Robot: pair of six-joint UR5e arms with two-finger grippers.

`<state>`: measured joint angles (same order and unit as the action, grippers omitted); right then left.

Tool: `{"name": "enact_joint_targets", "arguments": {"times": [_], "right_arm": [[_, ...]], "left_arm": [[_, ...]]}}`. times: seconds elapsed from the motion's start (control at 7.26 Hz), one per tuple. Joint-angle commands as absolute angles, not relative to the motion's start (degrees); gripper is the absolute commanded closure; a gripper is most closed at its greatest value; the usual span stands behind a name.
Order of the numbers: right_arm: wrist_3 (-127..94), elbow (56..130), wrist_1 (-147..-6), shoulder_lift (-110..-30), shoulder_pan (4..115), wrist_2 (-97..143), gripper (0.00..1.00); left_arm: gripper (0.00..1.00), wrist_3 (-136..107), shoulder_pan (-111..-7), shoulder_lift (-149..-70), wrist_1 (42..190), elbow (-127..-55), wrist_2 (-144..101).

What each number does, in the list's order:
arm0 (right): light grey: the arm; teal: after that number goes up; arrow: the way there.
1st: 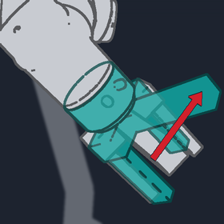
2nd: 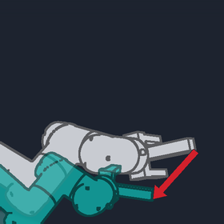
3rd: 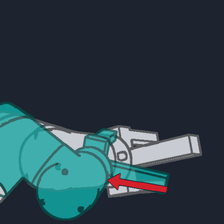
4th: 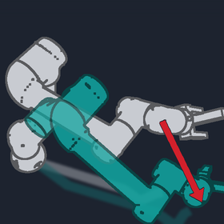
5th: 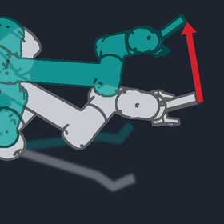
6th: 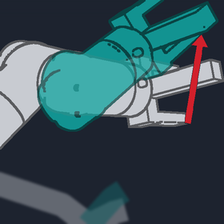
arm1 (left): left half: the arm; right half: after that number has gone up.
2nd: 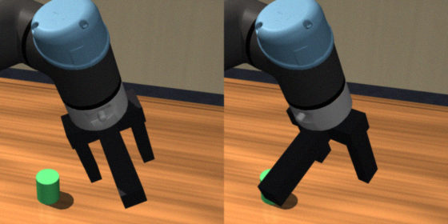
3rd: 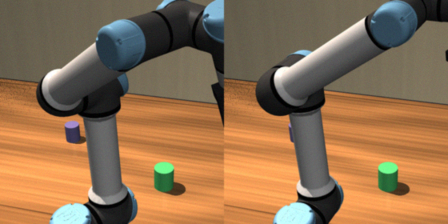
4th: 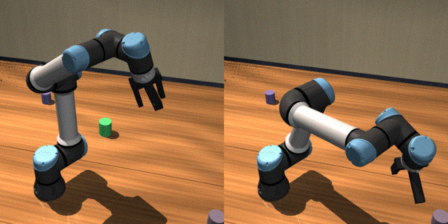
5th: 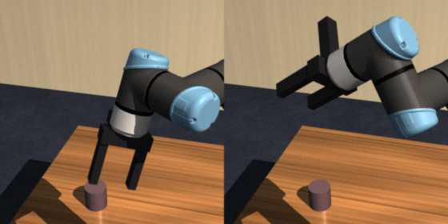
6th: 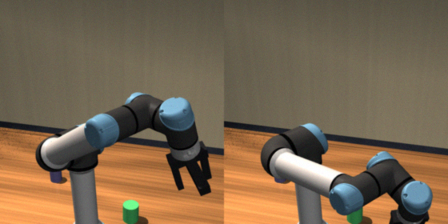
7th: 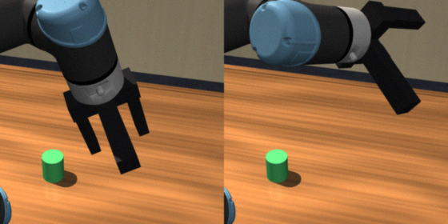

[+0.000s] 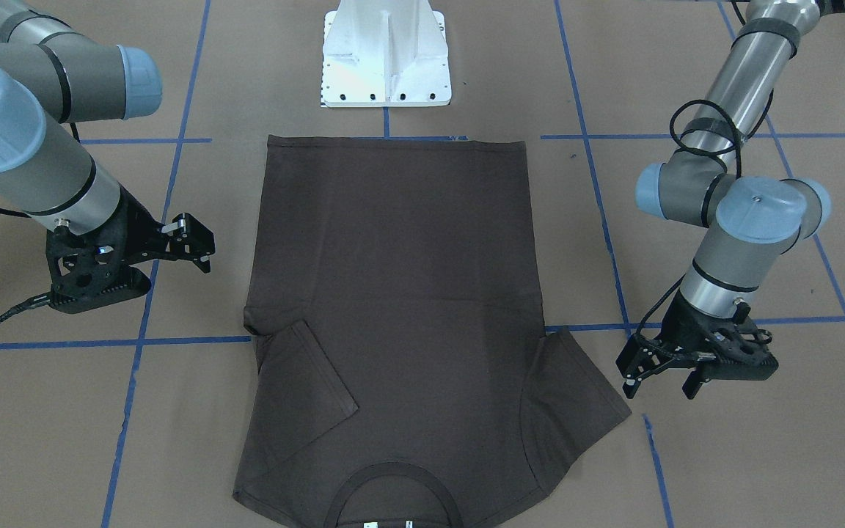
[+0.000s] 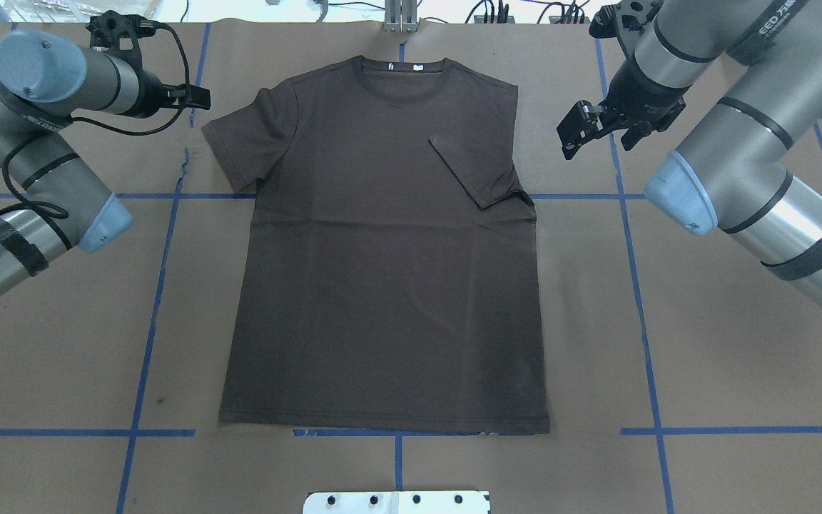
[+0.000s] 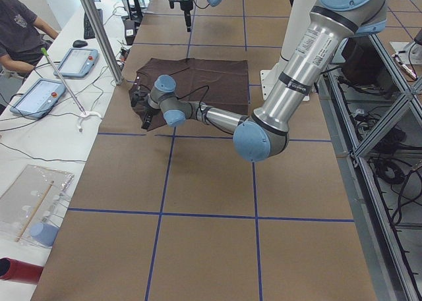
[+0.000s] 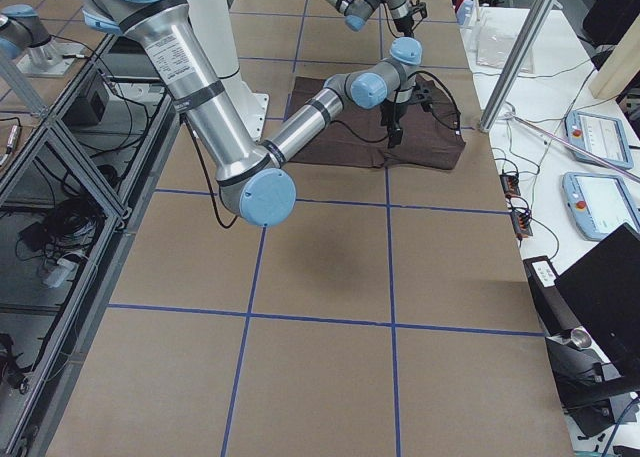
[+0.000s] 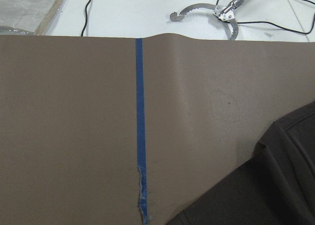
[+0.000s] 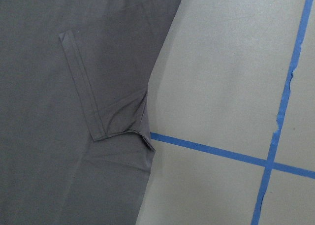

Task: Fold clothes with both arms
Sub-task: 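Release the sleeve and raise the right gripper while the left arm approaches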

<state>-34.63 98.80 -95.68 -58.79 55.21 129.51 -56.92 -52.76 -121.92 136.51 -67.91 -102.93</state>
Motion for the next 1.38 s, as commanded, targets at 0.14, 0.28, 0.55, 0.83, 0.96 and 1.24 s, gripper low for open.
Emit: {"name": "enact_joint_targets", "arguments": {"times": [0.14, 0.28, 0.55, 0.83, 0.96, 1.24], "right_arm": [[-33.76, 99.32, -95.71, -59.41, 55.64, 132.98, 0.00], [-33.75, 99.32, -95.71, -59.15, 55.63, 133.07, 0.00], [-33.84, 99.49, -95.71, -59.06, 55.55, 133.07, 0.00], [-33.92, 99.49, -95.71, -59.06, 55.55, 132.98, 0.00], [-34.01, 99.49, -95.71, -58.98, 55.55, 132.98, 0.00], [-34.19, 99.49, -95.71, -58.89, 55.46, 132.89, 0.00]], "left_arm": [[0.00, -57.92, -50.98, -126.72, 138.24, -59.53, -100.03], [0.01, -57.92, -50.98, -126.91, 140.08, -57.68, -99.24], [0.03, -58.70, -49.75, -127.00, 140.10, -57.57, -99.23], [0.07, -58.80, -49.31, -126.91, 140.10, -57.48, -99.23], [0.09, -58.80, -49.31, -126.91, 140.10, -57.48, -99.23], [0.13, -58.80, -49.31, -126.91, 140.18, -57.39, -99.23]]}}
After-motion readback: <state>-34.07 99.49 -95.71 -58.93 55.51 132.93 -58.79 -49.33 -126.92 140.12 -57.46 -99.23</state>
